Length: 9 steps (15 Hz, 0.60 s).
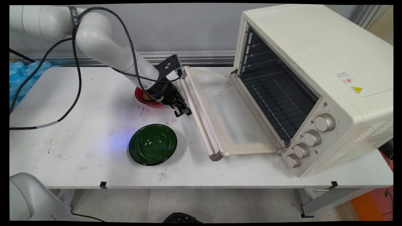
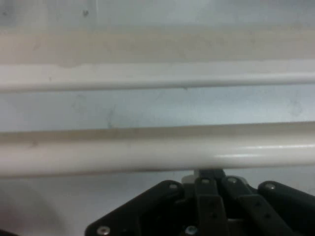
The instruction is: Close the oven
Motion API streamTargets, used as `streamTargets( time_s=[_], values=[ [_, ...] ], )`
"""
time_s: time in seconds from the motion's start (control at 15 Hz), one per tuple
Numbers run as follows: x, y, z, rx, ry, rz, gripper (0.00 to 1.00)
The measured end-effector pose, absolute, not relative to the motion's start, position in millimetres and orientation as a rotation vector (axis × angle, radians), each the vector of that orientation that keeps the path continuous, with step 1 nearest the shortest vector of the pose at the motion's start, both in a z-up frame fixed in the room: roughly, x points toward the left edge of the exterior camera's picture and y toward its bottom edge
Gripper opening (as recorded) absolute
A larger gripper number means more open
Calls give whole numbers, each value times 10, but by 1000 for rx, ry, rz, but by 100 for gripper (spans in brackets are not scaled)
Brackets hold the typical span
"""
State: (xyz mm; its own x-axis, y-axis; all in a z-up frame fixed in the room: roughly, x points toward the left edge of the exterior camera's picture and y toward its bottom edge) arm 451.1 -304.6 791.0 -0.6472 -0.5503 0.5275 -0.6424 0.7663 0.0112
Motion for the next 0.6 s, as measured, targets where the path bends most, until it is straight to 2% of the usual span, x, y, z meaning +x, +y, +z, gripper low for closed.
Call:
streamTargets(
  time_s=[0.6],
  values=[
    [4535, -3110, 7839, 897, -2407, 274, 0]
  ],
)
